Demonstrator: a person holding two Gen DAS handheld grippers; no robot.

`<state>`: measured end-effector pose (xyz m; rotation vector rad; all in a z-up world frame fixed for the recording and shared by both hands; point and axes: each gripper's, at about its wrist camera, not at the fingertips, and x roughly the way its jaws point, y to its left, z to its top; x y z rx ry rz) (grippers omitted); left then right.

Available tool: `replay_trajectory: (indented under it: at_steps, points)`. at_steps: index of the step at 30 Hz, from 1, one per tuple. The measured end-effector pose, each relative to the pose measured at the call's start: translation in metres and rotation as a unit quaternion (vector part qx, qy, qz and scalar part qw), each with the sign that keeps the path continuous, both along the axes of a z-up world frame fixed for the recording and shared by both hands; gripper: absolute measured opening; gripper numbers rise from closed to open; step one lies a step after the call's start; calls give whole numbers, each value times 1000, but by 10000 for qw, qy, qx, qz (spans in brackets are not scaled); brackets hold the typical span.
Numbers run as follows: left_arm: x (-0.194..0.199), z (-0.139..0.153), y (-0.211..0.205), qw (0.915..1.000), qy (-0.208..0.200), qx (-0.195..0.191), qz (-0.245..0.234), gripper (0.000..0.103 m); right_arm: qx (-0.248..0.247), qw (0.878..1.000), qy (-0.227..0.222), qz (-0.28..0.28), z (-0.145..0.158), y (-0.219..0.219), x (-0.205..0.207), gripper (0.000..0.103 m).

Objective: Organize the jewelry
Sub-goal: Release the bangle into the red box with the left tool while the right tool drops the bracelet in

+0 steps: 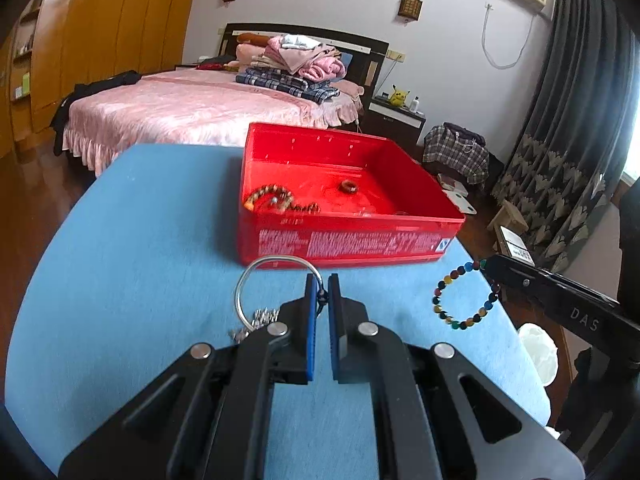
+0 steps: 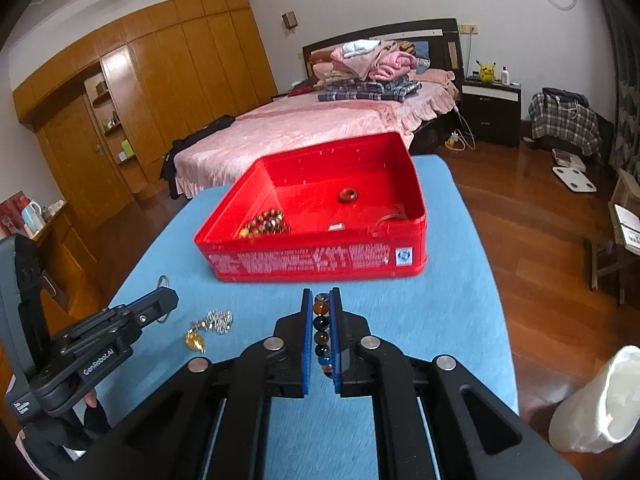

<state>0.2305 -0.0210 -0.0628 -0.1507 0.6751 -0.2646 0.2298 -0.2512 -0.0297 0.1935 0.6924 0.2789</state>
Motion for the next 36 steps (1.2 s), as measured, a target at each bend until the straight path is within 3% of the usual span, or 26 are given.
replay_trajectory:
  at_steps: [25, 36]
  points:
    - [67, 48, -30, 9982, -575, 113, -148, 4, 51, 9976, -683, 96, 55, 7, 67, 8]
    - [100, 48, -39, 9970, -690, 205, -269, 4, -56, 9980, -615, 95, 47, 10, 106, 8]
